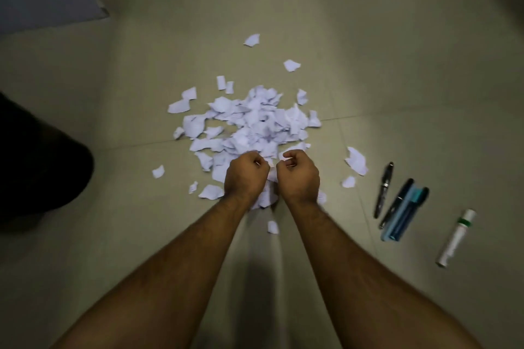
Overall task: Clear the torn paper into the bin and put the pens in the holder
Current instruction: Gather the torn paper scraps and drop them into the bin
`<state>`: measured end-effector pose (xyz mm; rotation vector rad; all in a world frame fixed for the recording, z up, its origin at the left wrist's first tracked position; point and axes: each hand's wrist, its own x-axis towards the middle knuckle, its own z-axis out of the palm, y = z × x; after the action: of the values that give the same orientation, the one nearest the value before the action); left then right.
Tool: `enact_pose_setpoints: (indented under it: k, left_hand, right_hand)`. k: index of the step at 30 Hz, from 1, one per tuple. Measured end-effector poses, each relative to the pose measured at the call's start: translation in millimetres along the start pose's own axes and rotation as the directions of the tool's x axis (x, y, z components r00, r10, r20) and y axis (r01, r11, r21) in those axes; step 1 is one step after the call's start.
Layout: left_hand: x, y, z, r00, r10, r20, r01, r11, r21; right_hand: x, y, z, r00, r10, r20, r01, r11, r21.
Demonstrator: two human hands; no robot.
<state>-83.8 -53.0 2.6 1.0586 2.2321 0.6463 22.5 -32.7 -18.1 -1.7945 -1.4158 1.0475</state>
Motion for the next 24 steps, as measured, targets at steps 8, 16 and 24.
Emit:
enact_pose_setpoints:
  k: [8, 16, 24]
  left_hand:
    - [-5, -74, -55, 0.972, -0.153, -0.177, 0.157, 0.987, 0.01]
    - [0, -89, -166, 0.681, -0.414, -0.604, 0.293, 0.91, -0.293]
    - [5, -112, -290, 0.465, -0.384, -0.798, 0.419, 0.889, -0.185]
  right_hand:
    - [-25, -11, 61, 0.943, -0.3, 0.147, 0.323, 0.931, -0.17]
    - [-47, -75, 129, 0.884, -0.333, 0.329, 0.393, 0.91, -0.136]
    - [-66, -125, 171, 0.813, -0.355, 0.462, 0.41, 0.912, -0.022]
